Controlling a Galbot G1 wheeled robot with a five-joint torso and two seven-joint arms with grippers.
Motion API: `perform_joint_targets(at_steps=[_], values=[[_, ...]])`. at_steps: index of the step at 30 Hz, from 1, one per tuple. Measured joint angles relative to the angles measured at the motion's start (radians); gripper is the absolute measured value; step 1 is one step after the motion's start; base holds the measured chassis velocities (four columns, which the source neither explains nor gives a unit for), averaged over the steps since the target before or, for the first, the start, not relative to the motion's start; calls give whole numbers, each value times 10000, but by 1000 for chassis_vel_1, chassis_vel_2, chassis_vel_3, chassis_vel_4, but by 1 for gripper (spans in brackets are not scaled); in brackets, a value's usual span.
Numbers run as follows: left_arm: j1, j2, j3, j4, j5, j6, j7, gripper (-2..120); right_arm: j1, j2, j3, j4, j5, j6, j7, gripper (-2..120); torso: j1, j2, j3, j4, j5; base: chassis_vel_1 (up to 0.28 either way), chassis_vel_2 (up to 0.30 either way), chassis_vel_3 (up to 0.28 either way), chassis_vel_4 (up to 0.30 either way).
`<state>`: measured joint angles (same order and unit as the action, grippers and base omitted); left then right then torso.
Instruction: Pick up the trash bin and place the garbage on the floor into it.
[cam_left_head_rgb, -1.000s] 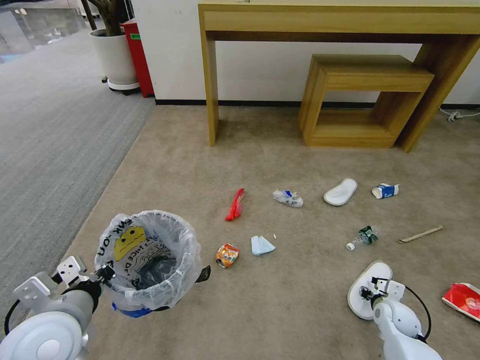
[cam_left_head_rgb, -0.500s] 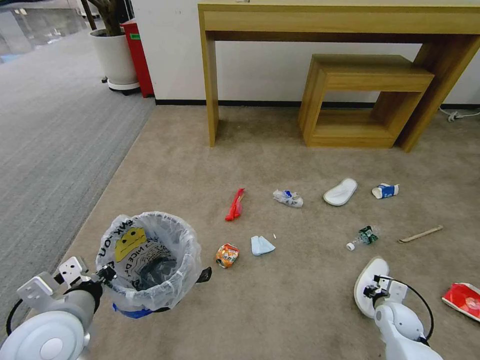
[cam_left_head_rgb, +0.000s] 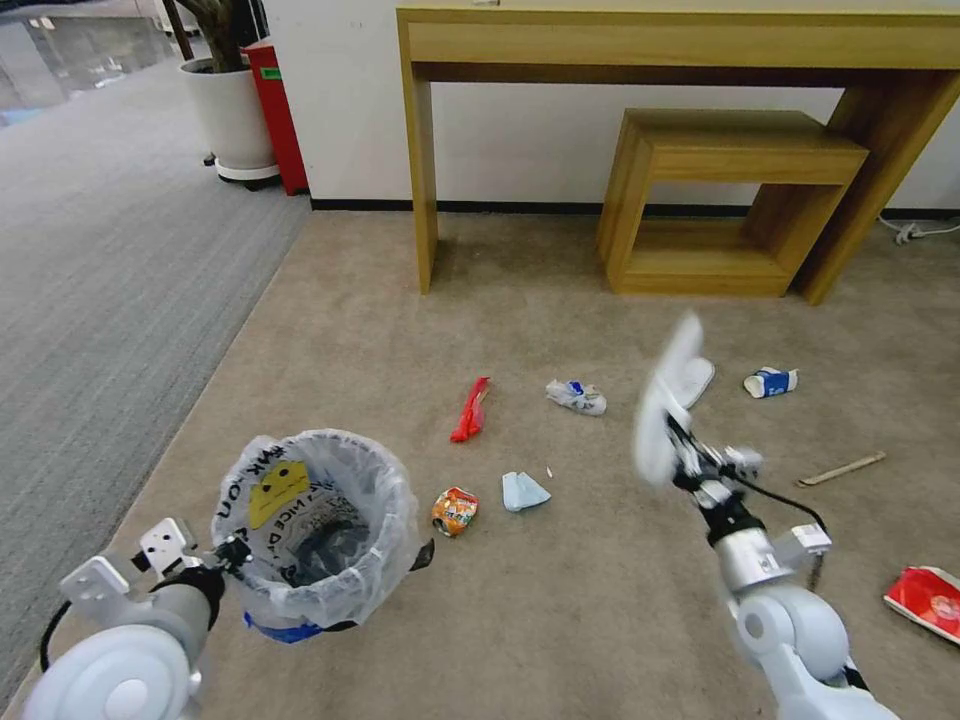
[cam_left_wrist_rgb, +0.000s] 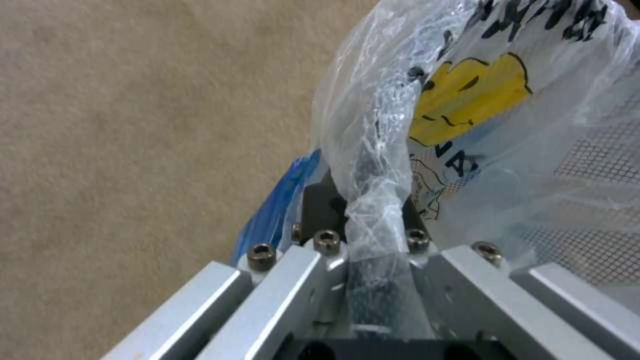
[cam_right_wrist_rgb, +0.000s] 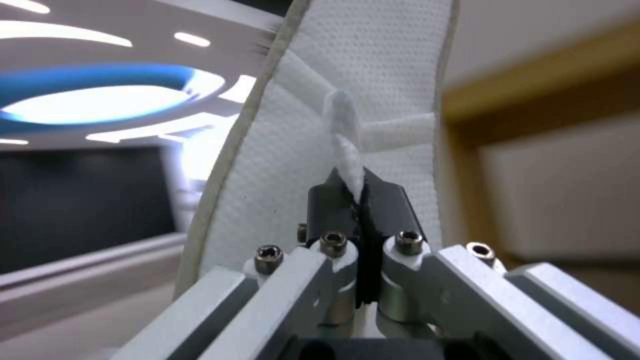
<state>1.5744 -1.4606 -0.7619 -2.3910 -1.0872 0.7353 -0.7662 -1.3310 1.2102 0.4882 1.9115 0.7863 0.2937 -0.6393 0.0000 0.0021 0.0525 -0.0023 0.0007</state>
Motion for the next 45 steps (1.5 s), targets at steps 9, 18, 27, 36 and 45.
perform_joint_targets(at_steps=[9, 18, 27, 36, 45], values=[[287, -350, 923, -136, 640, 0, 18, 0, 1418, 2, -2562, -738, -574, 474, -1399, 0, 0, 0, 1, -2, 1, 0, 0, 0, 0], [311, -555, 1500, 118, 1029, 0, 113, 0, 3450, 48, -5250, -2244, -806, 698, -970, 0, 0, 0, 2, 0, -1, 0, 0, 0, 0], [259, -534, 1299, 74, 948, -1, 121, 0, 4087, 466, -6365, -3321, -1378, 894, -936, 0, 0, 0, 2, -2, -1, 0, 0, 0, 0], [339, -522, 1267, -125, 860, 0, 152, 0, 4005, 488, -6380, -3425, -1512, 604, -878, 22, 0, 0, 1, -3, 0, 0, 0, 0, 0], [279, -468, 1049, -146, 759, 1, 160, 0, 3656, 153, -5673, -3033, -1558, 368, -731, 55, 0, 0, 1, -2, 2, 0, 0, 0, 0]])
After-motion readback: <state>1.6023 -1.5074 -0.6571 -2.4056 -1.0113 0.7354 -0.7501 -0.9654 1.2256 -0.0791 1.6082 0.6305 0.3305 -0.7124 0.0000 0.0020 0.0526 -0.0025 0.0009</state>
